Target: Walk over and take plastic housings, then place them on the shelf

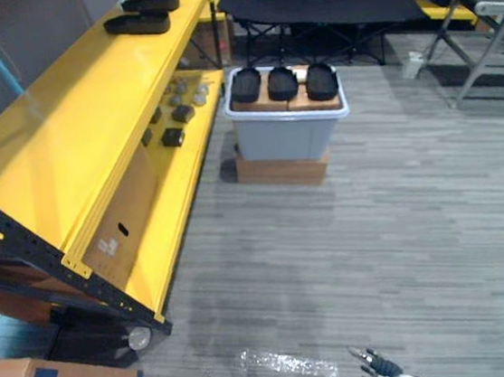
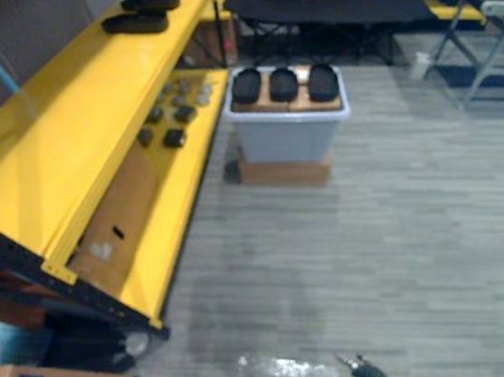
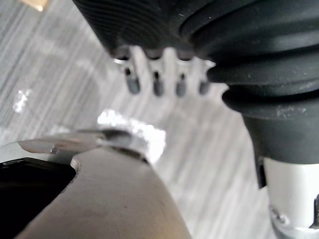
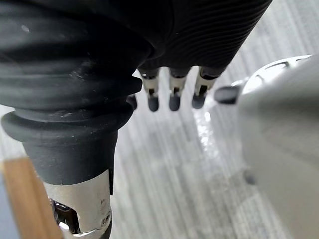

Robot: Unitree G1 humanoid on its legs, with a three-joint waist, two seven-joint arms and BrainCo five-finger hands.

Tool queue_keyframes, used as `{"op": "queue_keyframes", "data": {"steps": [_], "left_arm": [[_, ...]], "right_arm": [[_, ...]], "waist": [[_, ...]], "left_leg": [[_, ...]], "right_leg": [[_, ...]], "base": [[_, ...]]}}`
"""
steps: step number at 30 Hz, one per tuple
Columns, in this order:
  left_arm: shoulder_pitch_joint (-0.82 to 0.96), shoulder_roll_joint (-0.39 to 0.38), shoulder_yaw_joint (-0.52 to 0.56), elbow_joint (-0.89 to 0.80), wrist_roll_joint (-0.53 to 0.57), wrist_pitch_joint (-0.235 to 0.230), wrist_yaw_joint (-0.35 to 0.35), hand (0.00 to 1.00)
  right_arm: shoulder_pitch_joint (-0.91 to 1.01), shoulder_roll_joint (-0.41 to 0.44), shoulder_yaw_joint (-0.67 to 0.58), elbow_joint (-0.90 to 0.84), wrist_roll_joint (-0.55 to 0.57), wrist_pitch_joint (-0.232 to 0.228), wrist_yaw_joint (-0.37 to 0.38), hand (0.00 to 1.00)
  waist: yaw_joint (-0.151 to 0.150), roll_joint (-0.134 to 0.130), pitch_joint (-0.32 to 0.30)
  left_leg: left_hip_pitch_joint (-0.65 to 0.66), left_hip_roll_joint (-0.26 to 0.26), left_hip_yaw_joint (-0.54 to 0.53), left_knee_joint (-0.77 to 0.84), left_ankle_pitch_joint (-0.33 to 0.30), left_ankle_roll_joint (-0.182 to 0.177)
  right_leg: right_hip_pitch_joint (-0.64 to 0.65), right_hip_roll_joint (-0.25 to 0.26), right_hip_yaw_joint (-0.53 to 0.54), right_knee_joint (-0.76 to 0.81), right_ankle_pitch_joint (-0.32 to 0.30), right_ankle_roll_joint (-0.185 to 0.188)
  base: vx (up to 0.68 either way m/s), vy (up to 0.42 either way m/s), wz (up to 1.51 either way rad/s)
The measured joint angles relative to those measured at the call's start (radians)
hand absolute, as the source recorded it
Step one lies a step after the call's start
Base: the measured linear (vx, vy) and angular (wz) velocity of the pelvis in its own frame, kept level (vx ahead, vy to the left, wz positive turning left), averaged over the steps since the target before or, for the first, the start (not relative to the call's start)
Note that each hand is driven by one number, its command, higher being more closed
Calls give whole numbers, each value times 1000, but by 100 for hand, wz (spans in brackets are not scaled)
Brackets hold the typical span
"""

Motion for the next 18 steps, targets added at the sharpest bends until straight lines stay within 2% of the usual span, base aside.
{"op": "queue_keyframes", "data": {"steps": [2, 3, 5, 6, 8, 11, 12, 13, 14, 15, 16, 17, 18], "left_arm": [[4, 9, 0, 0, 25, 5, 0, 0], [8, 16, 1, 3, 29, 10, -1, 0], [6, 34, 2, 9, 69, 14, -4, 0], [2, 32, 4, 9, 95, 13, -5, 0], [-4, 13, 13, 5, 89, 4, -6, 0], [-17, 6, 12, -12, 58, 0, -6, 0], [-24, 2, 12, -24, 44, 0, -3, 0], [-23, -28, 13, -48, 16, 4, 3, 0], [-13, -35, 13, -56, 15, 7, 4, 0], [-24, -59, 17, -68, 10, 8, 5, 0], [-31, -67, 19, -69, 10, 10, 5, 0], [-48, -85, 29, -70, -11, 19, 15, 0], [-58, -92, 43, -77, -35, 28, 16, 0]], "right_arm": [[2, -8, -23, -12, 20, 6, 4, 0], [4, -7, -28, -8, 29, 10, 8, 0], [10, -5, -39, 4, 18, 10, 30, 0], [29, -3, -57, 23, -23, 15, 44, 0], [96, 15, -104, 53, -66, 38, 62, 0], [188, 51, -115, 98, -83, 74, 74, 0], [200, 60, -114, 112, -83, 82, 74, 0], [219, 65, -106, 142, -81, 88, 73, 0], [225, 66, -99, 142, -80, 85, 71, 0], [227, 50, -97, 141, -83, 78, 65, 0], [225, 38, -85, 138, -93, 71, 64, 0], [210, 22, -78, 132, -108, 54, 41, 0], [178, 2, -77, 130, -109, 32, 21, 0]], "waist": [[-13, 7, 7], [-13, 0, 10], [-14, -10, 14], [-14, -14, 15], [-14, -19, 12], [-25, -18, 12], [-33, -12, 12], [-58, 39, -14], [-61, 44, -29], [-66, 73, -22], [-68, 78, -14], [-61, 82, -2], [-53, 79, 13]], "left_leg": [[15, 25, 1, 39, -29, 1], [13, 49, 1, 82, -58, -4], [12, 85, 2, 128, -91, -23], [14, 96, 0, 146, -104, -43], [20, 96, -14, 181, -139, -70], [56, 100, -43, 223, -210, -113], [57, 106, -62, 233, -227, -121], [58, 162, -83, 246, -251, -160], [47, 180, -82, 292, -249, -173], [-39, 234, -70, 487, -225, -212], [-92, 263, -65, 595, -194, -222], [-154, 277, -58, 695, -197, -219], [-177, 257, -49, 665, -199, -215]], "right_leg": [[-50, -1, 11, 81, -51, -36], [-72, 12, 10, 59, -76, -28], [-108, 44, 11, -47, -55, -5], [-124, 55, 12, -133, -19, 29], [-149, 50, 16, -199, 28, 23], [-161, 72, 78, -180, 34, -11], [-169, 78, 96, -152, 51, -37], [-181, 113, 79, -81, 35, -66], [-175, 125, 68, -86, 39, -62], [-148, 143, 44, -85, 42, -90], [-124, 151, 34, -101, 36, -97], [-69, 154, 26, -145, 39, -94], [-3, 150, 26, -191, 41, -93]], "base": [[58, 50, -6], [113, 27, -7], [107, 1, 0], [159, -23, 15], [226, -75, 20], [341, -191, 26], [384, -267, 51], [402, -275, 54], [524, -313, 57], [451, -255, 31], [514, -262, 29], [393, -173, 9], [380, -148, -4]]}}
